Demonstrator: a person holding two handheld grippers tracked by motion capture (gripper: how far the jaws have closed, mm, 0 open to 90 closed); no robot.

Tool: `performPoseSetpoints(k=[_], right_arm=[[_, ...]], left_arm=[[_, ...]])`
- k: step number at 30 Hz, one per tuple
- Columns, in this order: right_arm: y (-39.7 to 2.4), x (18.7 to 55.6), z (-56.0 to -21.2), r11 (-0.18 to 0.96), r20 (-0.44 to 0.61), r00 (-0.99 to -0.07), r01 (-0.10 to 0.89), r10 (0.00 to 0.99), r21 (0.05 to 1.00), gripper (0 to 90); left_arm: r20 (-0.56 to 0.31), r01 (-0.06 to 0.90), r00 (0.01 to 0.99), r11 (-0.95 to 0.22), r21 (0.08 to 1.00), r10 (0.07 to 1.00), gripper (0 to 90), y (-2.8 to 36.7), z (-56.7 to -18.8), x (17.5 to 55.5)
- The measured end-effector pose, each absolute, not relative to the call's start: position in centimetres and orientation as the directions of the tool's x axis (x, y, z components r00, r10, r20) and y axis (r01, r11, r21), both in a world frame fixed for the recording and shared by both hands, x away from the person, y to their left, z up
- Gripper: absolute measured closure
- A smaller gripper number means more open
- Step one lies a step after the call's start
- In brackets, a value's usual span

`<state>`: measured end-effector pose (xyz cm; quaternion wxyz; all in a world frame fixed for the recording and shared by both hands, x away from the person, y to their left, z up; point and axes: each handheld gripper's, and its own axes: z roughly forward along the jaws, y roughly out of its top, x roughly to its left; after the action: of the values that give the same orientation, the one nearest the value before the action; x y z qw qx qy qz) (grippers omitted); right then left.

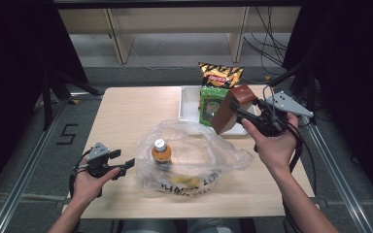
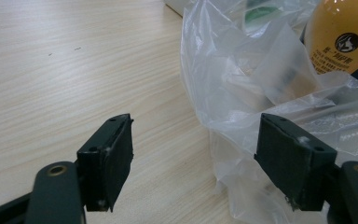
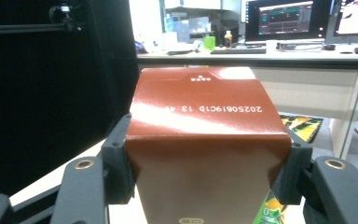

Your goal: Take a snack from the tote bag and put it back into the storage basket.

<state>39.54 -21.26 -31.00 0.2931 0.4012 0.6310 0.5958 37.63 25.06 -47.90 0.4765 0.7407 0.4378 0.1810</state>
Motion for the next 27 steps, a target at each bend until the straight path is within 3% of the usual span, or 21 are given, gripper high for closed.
performPoseSetpoints(k=[27], right_arm=[[-23.2,43.6,-32.0,0.001,0.07,-0.377,0.184,0.923,0.983,39.2]], left_arm=[[-0.153,0.476,0.551,-0.159,0.865,0.82,26.6,25.0,-48.0,37.6]])
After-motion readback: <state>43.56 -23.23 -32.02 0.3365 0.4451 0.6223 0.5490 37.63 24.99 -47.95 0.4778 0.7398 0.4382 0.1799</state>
